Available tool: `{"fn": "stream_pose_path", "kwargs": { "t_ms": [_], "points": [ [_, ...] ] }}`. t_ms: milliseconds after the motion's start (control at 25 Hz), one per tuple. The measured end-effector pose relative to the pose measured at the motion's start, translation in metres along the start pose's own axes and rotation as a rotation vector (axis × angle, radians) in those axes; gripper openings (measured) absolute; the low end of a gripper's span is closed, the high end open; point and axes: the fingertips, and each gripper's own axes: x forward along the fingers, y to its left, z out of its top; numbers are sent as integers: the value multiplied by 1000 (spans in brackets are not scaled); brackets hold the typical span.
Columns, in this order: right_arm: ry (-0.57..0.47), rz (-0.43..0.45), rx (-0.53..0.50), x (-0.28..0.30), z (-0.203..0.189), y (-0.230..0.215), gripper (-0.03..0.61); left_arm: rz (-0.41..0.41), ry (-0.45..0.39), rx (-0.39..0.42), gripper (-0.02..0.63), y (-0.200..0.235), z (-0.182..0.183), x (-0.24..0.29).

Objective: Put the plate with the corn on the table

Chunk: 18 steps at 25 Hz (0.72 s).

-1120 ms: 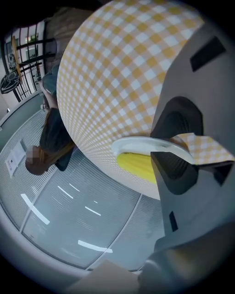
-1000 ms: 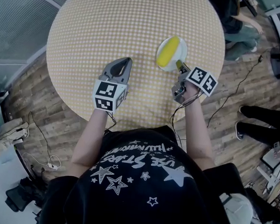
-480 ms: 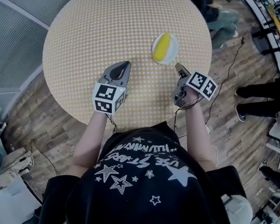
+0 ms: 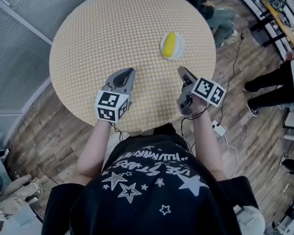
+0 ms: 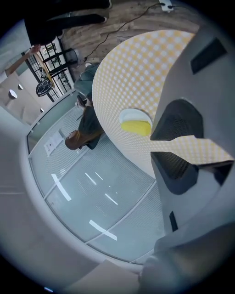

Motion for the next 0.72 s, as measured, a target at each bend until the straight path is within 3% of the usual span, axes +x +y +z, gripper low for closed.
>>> {"fn": "stream_pose_path", "kwargs": {
  "t_ms": [320,720],
  "points": [
    [-29,25,-46,-39,-44,37,75,-43,-34,30,8,-8,-6,-53],
    [-76,-19,-84,-73,-61,56,74,-94,-55,33,8,-17,-8,-90]
  ]
}}
